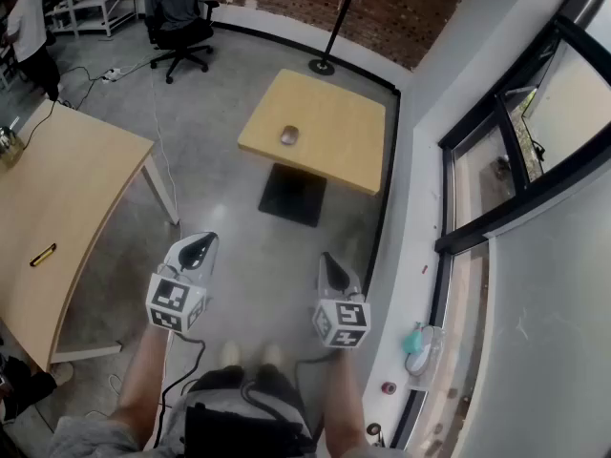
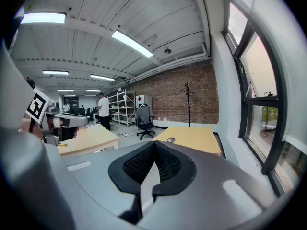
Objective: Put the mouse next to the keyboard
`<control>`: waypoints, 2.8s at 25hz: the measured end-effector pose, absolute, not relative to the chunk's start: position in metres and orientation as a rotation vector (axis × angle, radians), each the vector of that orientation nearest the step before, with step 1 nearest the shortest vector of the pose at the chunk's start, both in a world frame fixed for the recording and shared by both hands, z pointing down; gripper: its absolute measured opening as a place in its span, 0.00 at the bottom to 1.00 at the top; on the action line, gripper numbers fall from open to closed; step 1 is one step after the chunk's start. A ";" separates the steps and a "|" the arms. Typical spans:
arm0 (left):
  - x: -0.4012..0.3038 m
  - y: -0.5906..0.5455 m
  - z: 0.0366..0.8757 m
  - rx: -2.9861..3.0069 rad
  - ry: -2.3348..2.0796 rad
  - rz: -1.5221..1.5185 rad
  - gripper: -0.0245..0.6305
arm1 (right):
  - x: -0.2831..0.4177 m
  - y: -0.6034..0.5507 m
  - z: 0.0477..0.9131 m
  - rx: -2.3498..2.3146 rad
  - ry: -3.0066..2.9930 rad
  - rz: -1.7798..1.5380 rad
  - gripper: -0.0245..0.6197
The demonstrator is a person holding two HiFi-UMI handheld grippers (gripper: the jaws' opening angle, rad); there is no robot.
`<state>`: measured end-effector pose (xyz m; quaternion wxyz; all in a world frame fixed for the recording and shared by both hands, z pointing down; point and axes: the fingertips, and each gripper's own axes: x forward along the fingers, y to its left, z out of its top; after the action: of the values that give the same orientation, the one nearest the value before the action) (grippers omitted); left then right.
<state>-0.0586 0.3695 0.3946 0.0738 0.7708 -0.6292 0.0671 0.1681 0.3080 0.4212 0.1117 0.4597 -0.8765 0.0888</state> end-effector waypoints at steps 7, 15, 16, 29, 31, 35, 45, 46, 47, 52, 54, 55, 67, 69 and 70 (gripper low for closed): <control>-0.078 0.362 0.392 2.330 -1.872 0.190 0.04 | 0.148 0.305 0.420 1.360 -2.579 0.306 0.06; -0.095 0.352 0.397 2.312 -1.859 0.165 0.04 | 0.130 0.292 0.423 1.379 -2.544 0.317 0.06; -0.097 0.350 0.397 2.313 -1.859 0.162 0.04 | 0.129 0.289 0.425 1.382 -2.531 0.315 0.06; -0.131 0.250 0.410 2.263 -1.915 0.192 0.04 | 0.095 0.180 0.456 1.335 -2.525 0.345 0.06; -0.134 0.224 0.416 2.256 -1.912 0.208 0.04 | 0.089 0.153 0.463 1.324 -2.526 0.354 0.06; -0.136 0.171 0.420 2.262 -1.897 0.237 0.04 | 0.077 0.102 0.470 1.297 -2.533 0.372 0.06; -0.140 0.055 0.433 2.273 -1.876 0.278 0.04 | 0.055 -0.003 0.485 1.271 -2.532 0.396 0.06; -0.140 0.048 0.435 2.273 -1.873 0.281 0.04 | 0.054 -0.010 0.489 1.272 -2.530 0.404 0.06; -0.140 0.042 0.438 2.273 -1.869 0.282 0.04 | 0.055 -0.016 0.493 1.273 -2.526 0.413 0.06; -0.148 0.013 0.452 2.261 -1.866 0.294 0.04 | 0.052 -0.046 0.508 1.282 -2.501 0.441 0.06; -0.152 0.002 0.456 2.261 -1.864 0.302 0.04 | 0.049 -0.057 0.513 1.279 -2.498 0.440 0.06; -0.154 -0.004 0.460 2.261 -1.863 0.310 0.04 | 0.047 -0.063 0.517 1.277 -2.497 0.440 0.06; -0.176 -0.073 0.514 2.319 -1.754 0.365 0.04 | 0.009 -0.116 0.560 1.304 -2.448 0.465 0.06; -0.175 -0.082 0.522 2.342 -1.725 0.379 0.04 | 0.007 -0.122 0.573 1.317 -2.426 0.481 0.06; -0.175 -0.086 0.528 2.349 -1.710 0.387 0.04 | 0.006 -0.125 0.580 1.324 -2.415 0.489 0.06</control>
<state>-0.1754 -0.0856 0.5277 0.1052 0.7970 -0.5801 0.1312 0.0059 -0.1250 0.5800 0.1716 0.4663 -0.8506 0.1722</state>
